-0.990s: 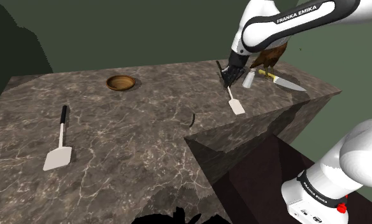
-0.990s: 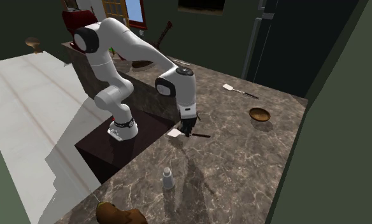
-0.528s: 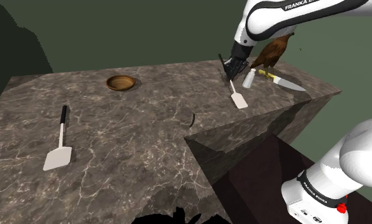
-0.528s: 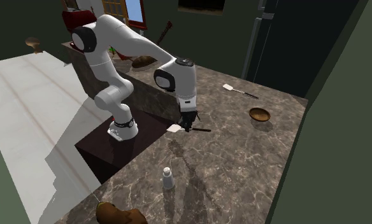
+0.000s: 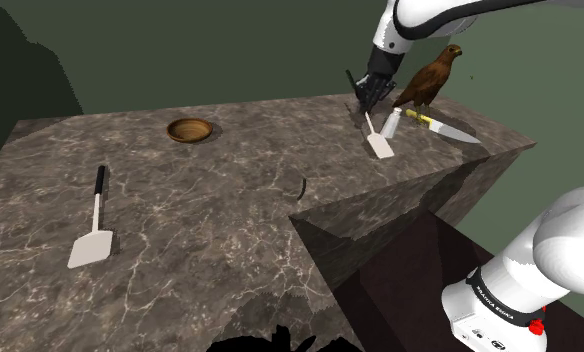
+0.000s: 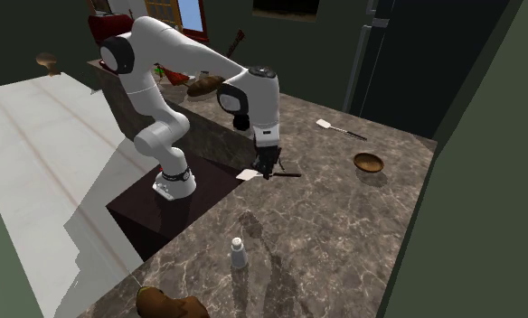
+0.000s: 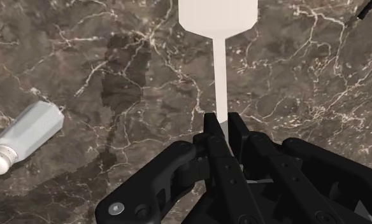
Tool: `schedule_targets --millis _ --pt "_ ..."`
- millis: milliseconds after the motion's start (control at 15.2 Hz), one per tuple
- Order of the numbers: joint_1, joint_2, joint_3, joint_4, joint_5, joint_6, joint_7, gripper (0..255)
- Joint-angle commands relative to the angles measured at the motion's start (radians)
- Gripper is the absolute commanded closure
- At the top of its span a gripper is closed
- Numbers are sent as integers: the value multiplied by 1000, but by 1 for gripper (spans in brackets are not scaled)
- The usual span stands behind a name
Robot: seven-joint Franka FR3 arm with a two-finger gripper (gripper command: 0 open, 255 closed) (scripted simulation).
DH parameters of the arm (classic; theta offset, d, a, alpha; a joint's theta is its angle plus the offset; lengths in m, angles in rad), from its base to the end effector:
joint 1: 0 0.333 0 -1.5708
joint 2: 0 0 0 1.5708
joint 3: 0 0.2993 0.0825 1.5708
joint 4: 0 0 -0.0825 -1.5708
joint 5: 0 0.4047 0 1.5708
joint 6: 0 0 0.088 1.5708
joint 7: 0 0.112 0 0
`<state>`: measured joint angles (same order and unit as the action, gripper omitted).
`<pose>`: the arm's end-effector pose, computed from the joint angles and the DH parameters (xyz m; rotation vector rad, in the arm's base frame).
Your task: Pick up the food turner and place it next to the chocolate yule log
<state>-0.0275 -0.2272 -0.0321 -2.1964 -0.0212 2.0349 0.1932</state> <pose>0.5121 -0.0323 0.4562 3.1091 -0.3802 0.1038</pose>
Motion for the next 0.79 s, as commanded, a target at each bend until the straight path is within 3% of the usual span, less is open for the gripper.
schedule_targets --millis 0,198,726 --pt "0 -8 0 22 0 -30 -1 255" --pt "0 -14 0 48 0 -62 -1 255" --pt "76 -132 122 -63 29 -71 181 255"
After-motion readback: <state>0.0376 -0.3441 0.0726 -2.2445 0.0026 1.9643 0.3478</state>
